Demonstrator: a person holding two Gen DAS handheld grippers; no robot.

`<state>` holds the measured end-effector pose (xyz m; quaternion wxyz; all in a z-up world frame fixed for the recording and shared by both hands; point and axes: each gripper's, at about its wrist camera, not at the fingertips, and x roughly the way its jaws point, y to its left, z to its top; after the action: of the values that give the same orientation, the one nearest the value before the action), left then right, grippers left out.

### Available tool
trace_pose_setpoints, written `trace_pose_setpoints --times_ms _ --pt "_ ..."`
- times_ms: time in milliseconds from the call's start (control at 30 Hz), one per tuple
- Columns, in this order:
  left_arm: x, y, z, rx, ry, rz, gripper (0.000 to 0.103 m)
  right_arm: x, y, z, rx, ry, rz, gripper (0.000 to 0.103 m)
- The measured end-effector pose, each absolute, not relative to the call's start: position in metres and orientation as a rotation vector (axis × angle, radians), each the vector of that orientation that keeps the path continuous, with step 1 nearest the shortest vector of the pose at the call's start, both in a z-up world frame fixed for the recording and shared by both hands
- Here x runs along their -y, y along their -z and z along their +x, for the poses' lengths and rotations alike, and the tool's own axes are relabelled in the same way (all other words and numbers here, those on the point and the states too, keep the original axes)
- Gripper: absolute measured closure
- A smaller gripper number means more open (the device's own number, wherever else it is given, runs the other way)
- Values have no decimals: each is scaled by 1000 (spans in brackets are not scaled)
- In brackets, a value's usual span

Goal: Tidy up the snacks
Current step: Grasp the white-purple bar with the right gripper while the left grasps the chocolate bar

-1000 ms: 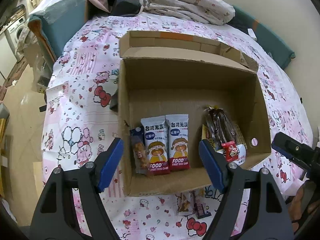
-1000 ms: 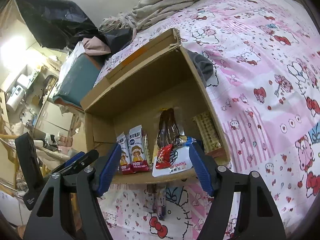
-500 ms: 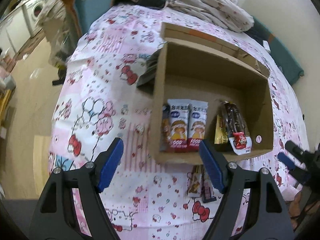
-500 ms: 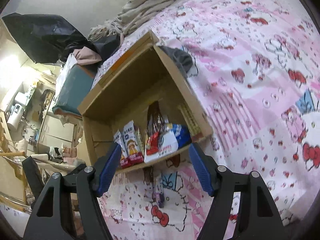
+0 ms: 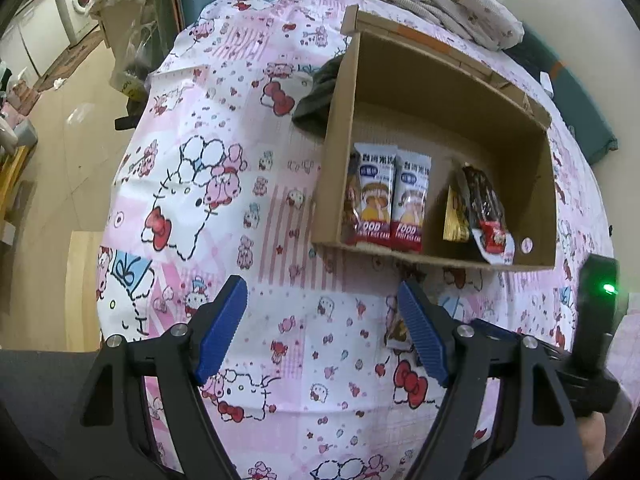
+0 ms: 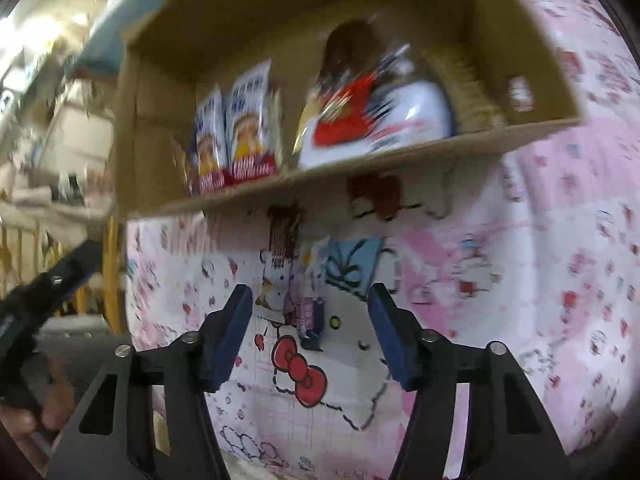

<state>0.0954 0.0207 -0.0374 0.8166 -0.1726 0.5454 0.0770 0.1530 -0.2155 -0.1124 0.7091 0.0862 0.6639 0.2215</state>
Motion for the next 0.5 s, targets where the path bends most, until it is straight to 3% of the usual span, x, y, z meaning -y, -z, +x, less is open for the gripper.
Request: trace_pose_setpoints --times_ms 133,200,500 --pt "-19 42 94 -1176 -170 -357 28 200 133 152 -1514 -465 115 57" --pt "-16 44 94 -1181 -165 -345 28 199 132 151 -1501 -439 43 85" --pt "53 87 115 -1351 -27 -259 29 271 89 132 -1435 -417 321 85"
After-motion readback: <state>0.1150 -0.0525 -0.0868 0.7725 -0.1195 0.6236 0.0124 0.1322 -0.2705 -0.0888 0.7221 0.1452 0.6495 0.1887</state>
